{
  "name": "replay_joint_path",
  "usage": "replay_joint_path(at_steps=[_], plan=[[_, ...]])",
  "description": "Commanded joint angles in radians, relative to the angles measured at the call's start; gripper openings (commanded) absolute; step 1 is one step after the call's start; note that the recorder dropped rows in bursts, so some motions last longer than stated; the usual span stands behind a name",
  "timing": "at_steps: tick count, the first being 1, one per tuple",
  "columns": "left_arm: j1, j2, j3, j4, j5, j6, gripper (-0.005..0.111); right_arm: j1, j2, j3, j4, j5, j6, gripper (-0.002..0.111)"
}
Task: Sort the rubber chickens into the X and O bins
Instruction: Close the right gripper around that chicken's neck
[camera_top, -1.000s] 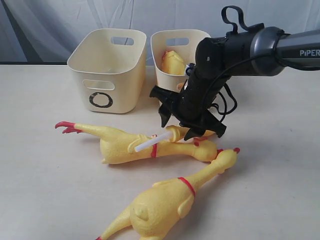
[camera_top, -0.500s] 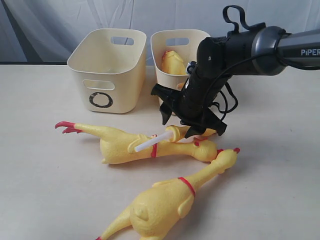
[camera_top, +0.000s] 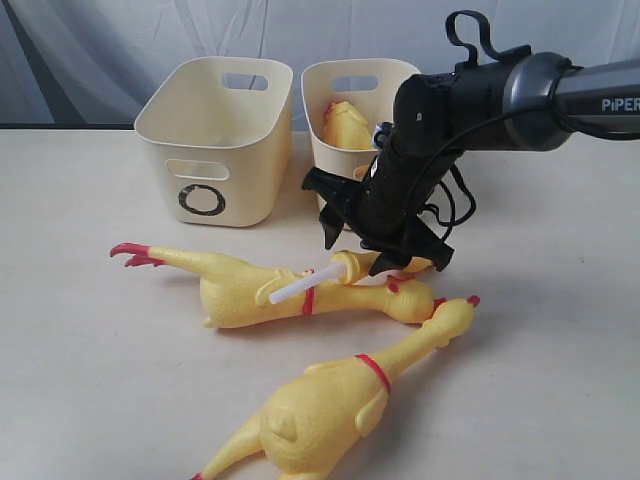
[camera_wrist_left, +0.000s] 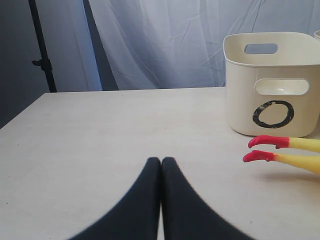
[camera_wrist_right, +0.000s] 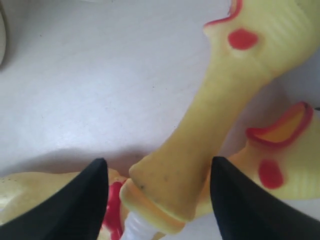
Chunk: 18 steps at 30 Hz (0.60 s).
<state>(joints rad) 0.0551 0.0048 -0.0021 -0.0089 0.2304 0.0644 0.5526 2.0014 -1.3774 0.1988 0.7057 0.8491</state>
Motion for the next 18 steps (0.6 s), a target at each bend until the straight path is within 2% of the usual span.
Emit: replay_joint_path(at_steps=[1, 18], plan=[[-0.006, -0.005, 0.002, -0.001, -0.006, -0.001, 0.000, -0.005, 0.000, -0.004, -0.011, -0.002, -0.003, 0.057], [-0.006, -0.005, 0.002, 0.003, -0.006, -0.001, 0.000, -0.005, 0.038, -0.004, -0.007, -0.020, -0.010, 0.057]])
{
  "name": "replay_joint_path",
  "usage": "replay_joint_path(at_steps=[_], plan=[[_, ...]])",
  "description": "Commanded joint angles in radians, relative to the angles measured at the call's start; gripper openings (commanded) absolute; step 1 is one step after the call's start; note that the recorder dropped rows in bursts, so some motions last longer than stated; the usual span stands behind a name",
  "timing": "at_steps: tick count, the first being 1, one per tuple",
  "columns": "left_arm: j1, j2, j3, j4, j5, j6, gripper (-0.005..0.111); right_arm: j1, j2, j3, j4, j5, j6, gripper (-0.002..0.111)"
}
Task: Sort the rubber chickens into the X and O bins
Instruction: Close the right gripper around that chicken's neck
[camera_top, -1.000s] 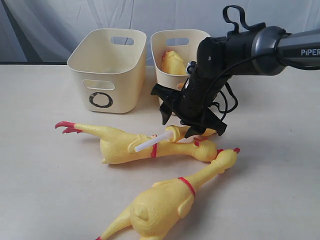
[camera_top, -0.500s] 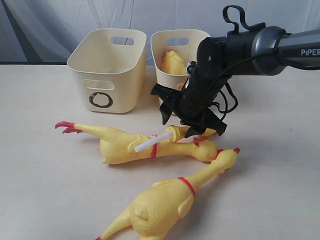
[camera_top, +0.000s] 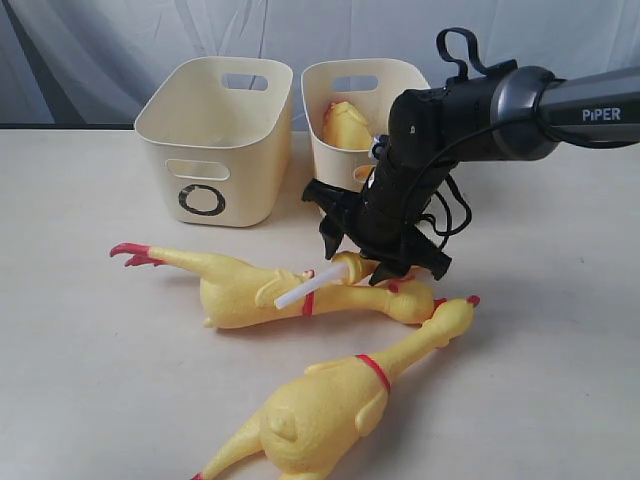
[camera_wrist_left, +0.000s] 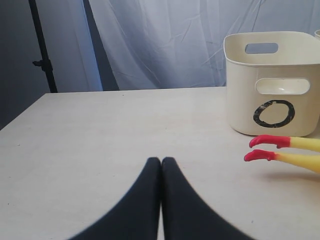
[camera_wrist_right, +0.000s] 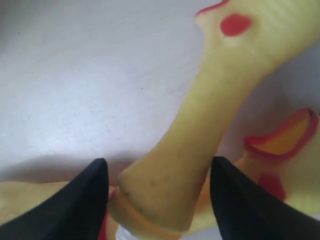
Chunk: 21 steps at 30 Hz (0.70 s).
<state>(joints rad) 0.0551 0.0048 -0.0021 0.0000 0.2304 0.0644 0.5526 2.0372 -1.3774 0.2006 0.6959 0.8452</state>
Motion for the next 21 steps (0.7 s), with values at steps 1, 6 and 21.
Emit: replay_joint_path(at_steps=[1, 6, 21], plan=[[-0.006, -0.005, 0.002, -0.006, -0.006, -0.001, 0.000, -0.005, 0.002, -0.004, -0.008, -0.010, -0.006, 0.056], [-0.006, -0.005, 0.002, -0.006, -0.006, -0.001, 0.000, -0.005, 0.002, -0.004, -0.008, -0.010, -0.006, 0.039], [-0.006, -0.005, 0.002, -0.006, -0.006, -0.001, 0.000, -0.005, 0.002, -0.004, -0.006, 0.015, -0.006, 0.017]])
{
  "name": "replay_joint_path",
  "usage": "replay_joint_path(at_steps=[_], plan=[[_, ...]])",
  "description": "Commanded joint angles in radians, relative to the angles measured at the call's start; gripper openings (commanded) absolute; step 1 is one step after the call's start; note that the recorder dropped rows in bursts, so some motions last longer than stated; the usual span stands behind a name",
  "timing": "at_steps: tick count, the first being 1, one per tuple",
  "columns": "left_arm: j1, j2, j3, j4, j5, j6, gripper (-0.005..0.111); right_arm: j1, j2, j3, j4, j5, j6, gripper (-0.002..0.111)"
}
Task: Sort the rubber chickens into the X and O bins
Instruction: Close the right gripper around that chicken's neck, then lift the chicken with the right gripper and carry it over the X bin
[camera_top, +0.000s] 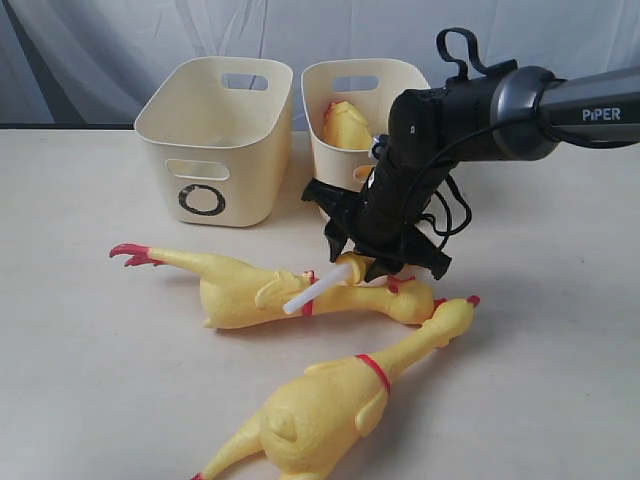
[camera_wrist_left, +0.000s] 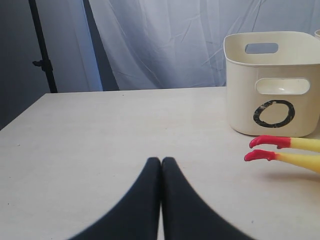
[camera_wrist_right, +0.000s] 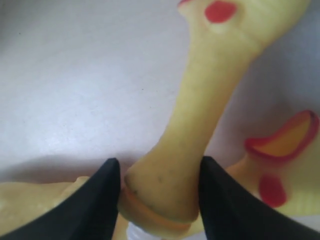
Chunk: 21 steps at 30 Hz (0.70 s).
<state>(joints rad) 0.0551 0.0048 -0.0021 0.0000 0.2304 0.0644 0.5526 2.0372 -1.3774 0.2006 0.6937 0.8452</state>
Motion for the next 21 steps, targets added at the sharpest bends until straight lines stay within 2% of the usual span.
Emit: replay_joint_path(at_steps=[1, 9, 21], plan=[[-0.006, -0.005, 0.002, -0.006, -0.006, -0.001, 0.000, -0.005, 0.002, -0.004, -0.006, 0.023, -0.006, 0.017], [-0.006, -0.005, 0.002, -0.006, -0.006, -0.001, 0.000, -0.003, -0.013, -0.004, 0.004, 0.047, 0.023, 0.016], [-0.006, -0.005, 0.002, -0.006, -0.006, -0.001, 0.000, -0.003, -0.167, -0.004, -0.145, 0.126, 0.126, 0.016]])
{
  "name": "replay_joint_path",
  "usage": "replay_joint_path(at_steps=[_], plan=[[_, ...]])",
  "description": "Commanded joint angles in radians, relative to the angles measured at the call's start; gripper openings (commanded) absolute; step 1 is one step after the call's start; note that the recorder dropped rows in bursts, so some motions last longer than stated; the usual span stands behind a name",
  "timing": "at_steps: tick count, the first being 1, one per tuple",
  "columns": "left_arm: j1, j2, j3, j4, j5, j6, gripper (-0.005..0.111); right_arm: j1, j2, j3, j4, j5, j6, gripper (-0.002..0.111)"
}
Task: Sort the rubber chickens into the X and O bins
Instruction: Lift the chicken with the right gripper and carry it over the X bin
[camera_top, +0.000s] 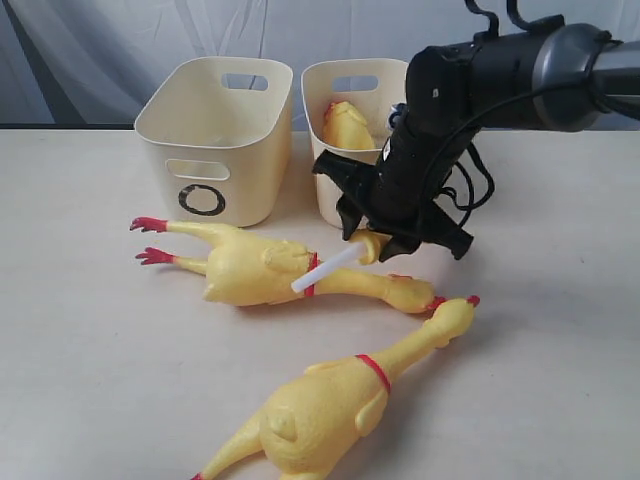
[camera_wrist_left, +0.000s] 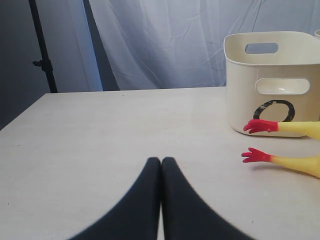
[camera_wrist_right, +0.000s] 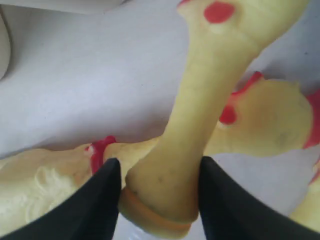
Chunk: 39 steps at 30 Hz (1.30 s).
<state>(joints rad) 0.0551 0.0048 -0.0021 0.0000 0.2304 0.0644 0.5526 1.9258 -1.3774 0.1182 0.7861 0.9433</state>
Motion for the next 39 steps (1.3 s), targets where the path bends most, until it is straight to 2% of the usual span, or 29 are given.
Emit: replay_joint_path(at_steps=[1, 12, 22, 27, 30, 34, 39], plan=[[-0.006, -0.005, 0.002, -0.006, -0.006, -0.001, 0.000, -0.003, -0.066, -0.004, -0.075, 0.038, 0.028, 0.016], [-0.006, -0.005, 0.002, -0.006, -0.006, -0.001, 0.000, -0.003, -0.226, -0.004, -0.231, 0.120, 0.063, 0.016], [-0.006, -0.005, 0.002, -0.006, -0.006, -0.001, 0.000, -0.003, -0.274, -0.004, -0.427, -0.227, 0.063, 0.016], [-0.006, -0.005, 0.002, -0.006, -0.006, -0.001, 0.000, -0.003, -0.274, -0.004, -0.625, -0.375, 0.072, 0.016], [-0.006, -0.005, 0.002, -0.006, -0.006, -0.001, 0.000, -0.003, -0.268, -0.004, -0.781, -0.402, 0.154, 0.014], [-0.006, -0.005, 0.002, -0.006, -0.006, -0.001, 0.000, -0.003, -0.243, -0.004, -0.965, -0.405, 0.239, -0.001], [-0.006, -0.005, 0.002, -0.006, -0.006, -0.001, 0.000, -0.003, -0.198, -0.004, -1.090, -0.458, 0.331, -0.001]])
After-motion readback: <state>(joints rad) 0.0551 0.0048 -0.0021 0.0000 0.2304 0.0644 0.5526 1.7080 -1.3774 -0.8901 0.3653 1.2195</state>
